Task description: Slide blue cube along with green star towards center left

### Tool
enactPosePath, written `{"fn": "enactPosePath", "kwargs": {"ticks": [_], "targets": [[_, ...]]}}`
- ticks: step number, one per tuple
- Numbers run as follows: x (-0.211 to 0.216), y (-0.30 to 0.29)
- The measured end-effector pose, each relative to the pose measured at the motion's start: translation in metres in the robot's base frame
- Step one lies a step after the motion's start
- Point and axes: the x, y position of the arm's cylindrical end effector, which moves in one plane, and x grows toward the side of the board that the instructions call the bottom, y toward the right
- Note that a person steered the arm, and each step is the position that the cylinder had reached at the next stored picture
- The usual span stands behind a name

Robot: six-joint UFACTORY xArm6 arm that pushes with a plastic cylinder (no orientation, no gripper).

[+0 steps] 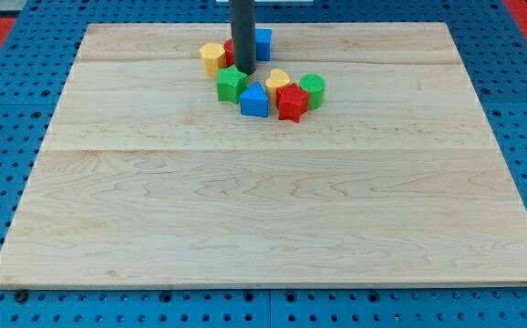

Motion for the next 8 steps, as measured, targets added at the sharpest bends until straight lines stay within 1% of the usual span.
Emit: {"fn": "enactPosePath", "kwargs": {"ticks": [2,4,5,6,8], "targets": [[-0.007,0.061],[-0.056,0.049],[-0.087,0.048],[-0.102,0.033],[-0.098,-0.089]]}}
